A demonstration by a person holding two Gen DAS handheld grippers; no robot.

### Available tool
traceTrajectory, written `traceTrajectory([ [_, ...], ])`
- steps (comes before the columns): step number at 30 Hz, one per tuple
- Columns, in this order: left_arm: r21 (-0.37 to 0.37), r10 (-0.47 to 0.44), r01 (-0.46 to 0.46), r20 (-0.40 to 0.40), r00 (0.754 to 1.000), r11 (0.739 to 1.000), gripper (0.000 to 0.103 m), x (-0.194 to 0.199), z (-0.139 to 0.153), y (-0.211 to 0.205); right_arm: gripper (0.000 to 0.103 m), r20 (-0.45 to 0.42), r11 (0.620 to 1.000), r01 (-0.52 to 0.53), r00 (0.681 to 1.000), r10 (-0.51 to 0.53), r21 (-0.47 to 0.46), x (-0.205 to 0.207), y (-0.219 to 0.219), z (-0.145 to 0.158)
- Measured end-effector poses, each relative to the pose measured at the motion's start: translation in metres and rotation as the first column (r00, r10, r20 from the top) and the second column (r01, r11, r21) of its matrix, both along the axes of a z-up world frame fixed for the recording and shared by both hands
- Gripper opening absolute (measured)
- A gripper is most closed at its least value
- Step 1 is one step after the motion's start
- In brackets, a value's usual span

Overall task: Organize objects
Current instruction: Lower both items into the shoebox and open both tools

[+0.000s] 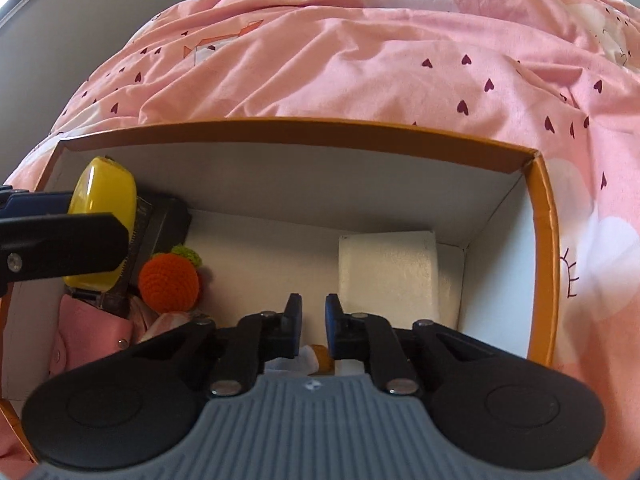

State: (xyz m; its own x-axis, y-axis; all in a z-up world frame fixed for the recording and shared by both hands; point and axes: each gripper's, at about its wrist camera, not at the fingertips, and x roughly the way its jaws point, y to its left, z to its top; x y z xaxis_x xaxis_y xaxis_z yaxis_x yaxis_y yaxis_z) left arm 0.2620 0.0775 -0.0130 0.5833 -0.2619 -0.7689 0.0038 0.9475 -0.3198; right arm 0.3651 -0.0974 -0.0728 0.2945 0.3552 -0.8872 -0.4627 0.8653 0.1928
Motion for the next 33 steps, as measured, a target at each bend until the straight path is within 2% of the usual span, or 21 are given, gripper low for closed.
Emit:
traceTrajectory([
  [6, -0.014, -0.008, 0.007, -0.044, 0.999, 1.0, 0.058, 0.013, -0.016, -0.007, 0.004, 0.041, 0.998, 0.017, 0.999, -0.015, -0.065, 0.0, -0.002, -0.003],
  [9, -0.001, -0.01, 0.01, -0.081, 0.997, 1.0, 0.058, 0.022, -0.026, -0.012, 0.011, 0.061, 0.999, -0.001, 0.998, 0.004, -0.05, -0.006, -0.003, 0.005],
  [11, 0.013, -0.009, 0.011, -0.108, 0.994, 1.0, 0.058, 0.027, -0.034, -0.015, 0.013, 0.092, 0.999, 0.004, 0.996, -0.001, -0.035, -0.012, -0.008, 0.015],
  [16, 0.069, -0.016, 0.026, -0.141, 0.99, 0.997, 0.058, 0.038, -0.049, -0.027, 0.013, 0.216, 0.997, 0.004, 0.976, 0.014, -0.082, -0.03, -0.016, 0.037],
  [19, 0.111, -0.012, 0.029, -0.157, 0.988, 0.993, 0.058, 0.044, -0.057, -0.034, 0.019, 0.257, 0.994, 0.003, 0.966, 0.025, -0.105, -0.036, -0.019, 0.042],
  [25, 0.18, -0.004, 0.038, -0.188, 0.982, 0.983, 0.058, 0.051, -0.069, -0.045, 0.021, 0.252, 0.993, -0.009, 0.967, 0.038, -0.115, -0.04, -0.022, 0.038],
  [33, 0.212, 0.025, 0.023, -0.222, 0.975, 0.977, 0.059, 0.057, -0.082, -0.044, 0.025, 0.262, 0.992, 0.006, 0.965, 0.027, -0.124, -0.042, -0.026, 0.036],
])
